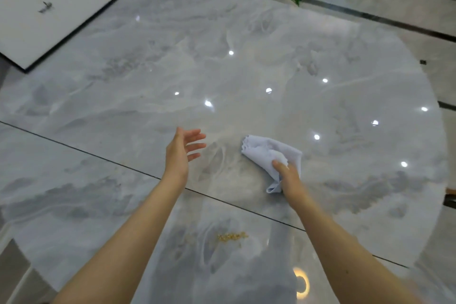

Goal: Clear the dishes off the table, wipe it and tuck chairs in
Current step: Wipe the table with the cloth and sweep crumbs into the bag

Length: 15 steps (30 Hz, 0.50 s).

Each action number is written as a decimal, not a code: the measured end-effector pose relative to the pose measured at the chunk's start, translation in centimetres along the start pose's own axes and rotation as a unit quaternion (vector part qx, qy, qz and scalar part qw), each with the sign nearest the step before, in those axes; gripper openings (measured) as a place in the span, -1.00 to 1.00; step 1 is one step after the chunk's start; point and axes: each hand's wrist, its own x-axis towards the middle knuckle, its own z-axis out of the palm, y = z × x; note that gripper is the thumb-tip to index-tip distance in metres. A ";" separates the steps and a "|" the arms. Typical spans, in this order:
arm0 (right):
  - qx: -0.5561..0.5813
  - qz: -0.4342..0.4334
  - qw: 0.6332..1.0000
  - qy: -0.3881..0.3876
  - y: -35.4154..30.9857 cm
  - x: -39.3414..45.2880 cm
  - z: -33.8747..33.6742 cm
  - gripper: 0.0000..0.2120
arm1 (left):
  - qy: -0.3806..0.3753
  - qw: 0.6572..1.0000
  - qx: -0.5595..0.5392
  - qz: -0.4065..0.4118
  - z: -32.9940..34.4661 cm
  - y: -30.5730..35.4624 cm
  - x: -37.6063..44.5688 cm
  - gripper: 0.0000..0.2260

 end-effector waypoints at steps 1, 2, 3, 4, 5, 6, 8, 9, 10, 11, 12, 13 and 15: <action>-0.002 -0.005 1.000 -0.006 0.3 -0.2 0.1 -0.26 | -0.001 1.000 0.001 0.002 0.1 0.1 -0.2 -0.56; -0.007 -0.010 1.000 -0.015 0.6 -0.5 0.2 -0.33 | -0.001 1.000 0.002 0.004 0.2 0.1 -0.4 -0.56; -0.011 -0.013 1.000 -0.022 0.9 -0.6 0.1 -0.36 | -0.001 1.000 0.004 0.008 0.3 0.1 -0.8 -0.56; -0.011 -0.017 0.999 -0.030 1.1 -0.8 0.0 -0.35 | -0.001 1.000 0.006 0.011 0.4 0.0 -1.2 -0.56; -0.009 -0.017 0.999 -0.039 1.3 -0.8 -0.1 -0.34 | 0.001 1.000 0.008 0.015 0.4 0.0 -1.5 -0.56; -0.012 -0.022 0.998 -0.052 1.6 -1.0 -0.2 -0.35 | 0.003 1.000 0.013 0.017 0.4 -0.1 -1.9 -0.56; -0.019 -0.030 0.996 -0.076 1.8 -1.4 -0.2 -0.44 | 0.008 1.000 0.018 0.019 0.5 -0.6 -2.7 -0.56; -0.023 -0.036 0.996 -0.083 2.2 -1.5 -0.3 -0.53 | 0.011 1.000 0.021 0.019 0.6 -0.9 -3.1 -0.55; -0.031 -0.046 0.994 -0.091 2.6 -1.7 -0.4 -0.59 | 0.013 0.999 0.024 0.019 0.7 -1.2 -3.5 -0.55; -0.034 -0.048 0.994 -0.094 3.0 -1.9 -0.4 -0.55 | 0.016 0.999 0.027 0.019 0.8 -1.5 -3.9 -0.55; -0.039 -0.048 0.993 -0.101 3.3 -2.0 -0.3 -0.51 | 0.018 0.999 0.028 0.018 0.8 -1.6 -4.2 -0.55; -0.046 -0.043 0.992 -0.111 3.8 -2.5 -0.2 -0.48 | 0.022 0.999 0.028 0.017 0.9 -1.9 -4.7 -0.55; -0.065 -0.045 0.987 -0.138 4.2 -3.6 0.0 -0.48 | 0.032 0.999 0.022 0.020 0.6 -2.0 -5.2 -0.55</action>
